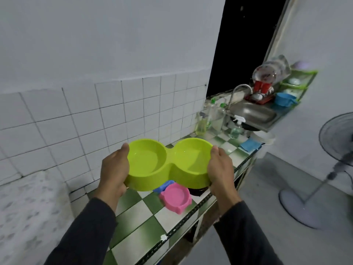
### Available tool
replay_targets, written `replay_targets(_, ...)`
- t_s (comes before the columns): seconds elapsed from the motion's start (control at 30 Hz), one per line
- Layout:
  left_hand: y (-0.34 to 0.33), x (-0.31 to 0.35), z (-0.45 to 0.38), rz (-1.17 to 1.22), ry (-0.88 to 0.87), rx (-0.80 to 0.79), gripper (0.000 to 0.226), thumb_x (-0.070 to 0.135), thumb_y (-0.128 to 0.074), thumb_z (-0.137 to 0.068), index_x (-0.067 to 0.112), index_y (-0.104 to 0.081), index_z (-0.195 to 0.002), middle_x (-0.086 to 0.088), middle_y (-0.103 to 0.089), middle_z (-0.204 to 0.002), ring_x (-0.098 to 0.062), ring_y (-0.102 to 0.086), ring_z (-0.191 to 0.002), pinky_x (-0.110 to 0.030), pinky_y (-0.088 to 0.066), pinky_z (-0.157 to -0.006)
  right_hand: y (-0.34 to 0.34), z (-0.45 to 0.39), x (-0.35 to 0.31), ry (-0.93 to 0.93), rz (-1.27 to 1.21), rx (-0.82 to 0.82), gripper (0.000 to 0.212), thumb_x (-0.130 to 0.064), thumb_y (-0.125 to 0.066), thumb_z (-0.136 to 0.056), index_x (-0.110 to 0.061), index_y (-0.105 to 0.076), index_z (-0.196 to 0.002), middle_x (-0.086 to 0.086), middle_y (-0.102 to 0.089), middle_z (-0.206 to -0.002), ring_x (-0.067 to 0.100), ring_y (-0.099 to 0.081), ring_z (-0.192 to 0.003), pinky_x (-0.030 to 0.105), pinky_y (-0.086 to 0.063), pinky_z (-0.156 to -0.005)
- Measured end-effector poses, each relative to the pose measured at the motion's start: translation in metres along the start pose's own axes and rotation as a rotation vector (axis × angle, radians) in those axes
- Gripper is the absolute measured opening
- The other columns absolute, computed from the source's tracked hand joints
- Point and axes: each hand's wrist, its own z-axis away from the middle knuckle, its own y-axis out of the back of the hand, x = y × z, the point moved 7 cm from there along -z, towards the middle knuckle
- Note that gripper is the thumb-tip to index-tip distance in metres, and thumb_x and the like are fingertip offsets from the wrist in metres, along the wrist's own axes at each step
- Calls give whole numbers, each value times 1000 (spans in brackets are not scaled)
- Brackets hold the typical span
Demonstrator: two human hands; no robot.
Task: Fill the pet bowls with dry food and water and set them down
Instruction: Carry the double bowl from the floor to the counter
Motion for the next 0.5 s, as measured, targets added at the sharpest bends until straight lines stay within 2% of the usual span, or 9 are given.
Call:
replay_targets(0.13, -67, -1, -34, -26, -7, -84, 53, 57, -63, -94, 19, -66, -131, -4, -65, -125, -31, -61, -113, -53, -49, -105, 15, -50, 12, -37, -50, 74, 38, -43, -34, -108, -21, -61, -124, -6, -58, -103, 23, -57, -107, 51, -49, -100)
replay_targets(0.23, -114, -6, -52, -50, -14, -144, 52, 54, -61, -97, 17, -65, -133, -3, -63, -123, -29, -60, -113, -50, -48, -105, 28, -83, 23, -44, -63, 114, 33, -43, -34, -109, -24, -60, -114, -16, -53, -90, 19, -55, -96, 42, -48, -94)
replay_targets(0.37, -168, -18, -67, -72, -3, -203, 56, 58, -60, -95, 20, -63, -136, -1, -61, -127, -31, -59, -117, -56, -48, -106, 46, -124, 38, -62, -61, 183, 30, -42, -35, -109, -26, -57, -97, -16, -53, -88, 12, -54, -86, 46, -49, -95)
replay_targets(0.43, -193, -26, -72, -88, 1, -228, 62, 64, -61, -89, 21, -65, -134, -3, -64, -130, -31, -60, -117, -58, -48, -105, 55, -143, 47, -72, -52, 204, 32, -44, -35, -108, -31, -55, -87, -15, -56, -89, 15, -57, -91, 50, -51, -97)
replay_targets(0.5, -218, -35, -75, -94, 3, -247, 63, 65, -60, -89, 20, -65, -133, -4, -64, -128, -32, -60, -117, -58, -48, -105, 64, -161, 56, -80, -41, 214, 34, -46, -34, -108, -31, -55, -86, -14, -57, -91, 18, -59, -95, 53, -51, -97)
